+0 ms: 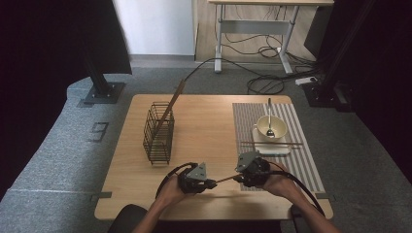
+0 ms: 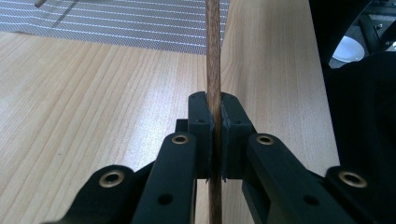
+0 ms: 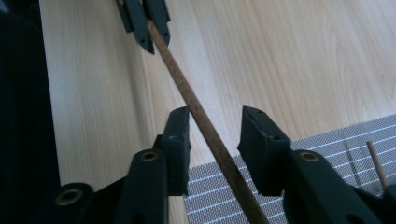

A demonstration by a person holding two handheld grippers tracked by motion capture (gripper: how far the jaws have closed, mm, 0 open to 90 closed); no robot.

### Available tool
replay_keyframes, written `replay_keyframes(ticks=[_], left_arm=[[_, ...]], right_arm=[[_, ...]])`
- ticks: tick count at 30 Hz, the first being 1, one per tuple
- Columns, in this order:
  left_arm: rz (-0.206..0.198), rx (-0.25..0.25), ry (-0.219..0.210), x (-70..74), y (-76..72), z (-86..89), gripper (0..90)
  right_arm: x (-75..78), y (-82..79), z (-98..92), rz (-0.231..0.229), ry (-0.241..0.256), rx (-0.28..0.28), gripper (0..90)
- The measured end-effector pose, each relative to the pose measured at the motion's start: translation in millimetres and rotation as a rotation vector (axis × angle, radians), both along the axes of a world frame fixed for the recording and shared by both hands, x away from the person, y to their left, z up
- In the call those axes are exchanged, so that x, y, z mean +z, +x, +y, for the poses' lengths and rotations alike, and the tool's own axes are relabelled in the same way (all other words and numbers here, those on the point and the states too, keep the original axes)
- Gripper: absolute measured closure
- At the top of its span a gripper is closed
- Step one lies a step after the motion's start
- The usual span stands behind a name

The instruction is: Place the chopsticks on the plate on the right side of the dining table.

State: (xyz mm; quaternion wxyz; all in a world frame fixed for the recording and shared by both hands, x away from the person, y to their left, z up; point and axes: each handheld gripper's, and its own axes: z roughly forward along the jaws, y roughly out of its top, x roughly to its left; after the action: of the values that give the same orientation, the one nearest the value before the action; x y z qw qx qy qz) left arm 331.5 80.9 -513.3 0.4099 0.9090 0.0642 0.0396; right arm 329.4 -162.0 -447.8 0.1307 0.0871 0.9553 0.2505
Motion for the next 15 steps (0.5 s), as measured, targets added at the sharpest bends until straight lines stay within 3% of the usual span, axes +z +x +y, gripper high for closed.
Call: replay_keyframes(ticks=[7, 10, 14, 15], left_arm=[[-0.009, -0.005, 0.009, -0.1, -0.5, -0.6, 84.7], [-0.016, 0.023, -0.001, -0.8, 0.6, 0.7, 81.3], [-0.014, 0.066, -0.032, -0.3, 2.6, 3.0, 71.1], [-0.017, 0.08, -0.036, 0.2, 3.0, 3.4, 61.6]], right_arm=[[-1.8, -1.3, 0.9, 0.006, -0.048, 0.04, 72.4], [-1.7, -3.0, 1.3, 0.025, -0.06, 0.066, 77.2], [-1.2, -4.9, 1.5, 0.067, -0.048, 0.097, 82.8], [-1.0, -6.1, 2.1, 0.068, -0.044, 0.097, 82.9]])
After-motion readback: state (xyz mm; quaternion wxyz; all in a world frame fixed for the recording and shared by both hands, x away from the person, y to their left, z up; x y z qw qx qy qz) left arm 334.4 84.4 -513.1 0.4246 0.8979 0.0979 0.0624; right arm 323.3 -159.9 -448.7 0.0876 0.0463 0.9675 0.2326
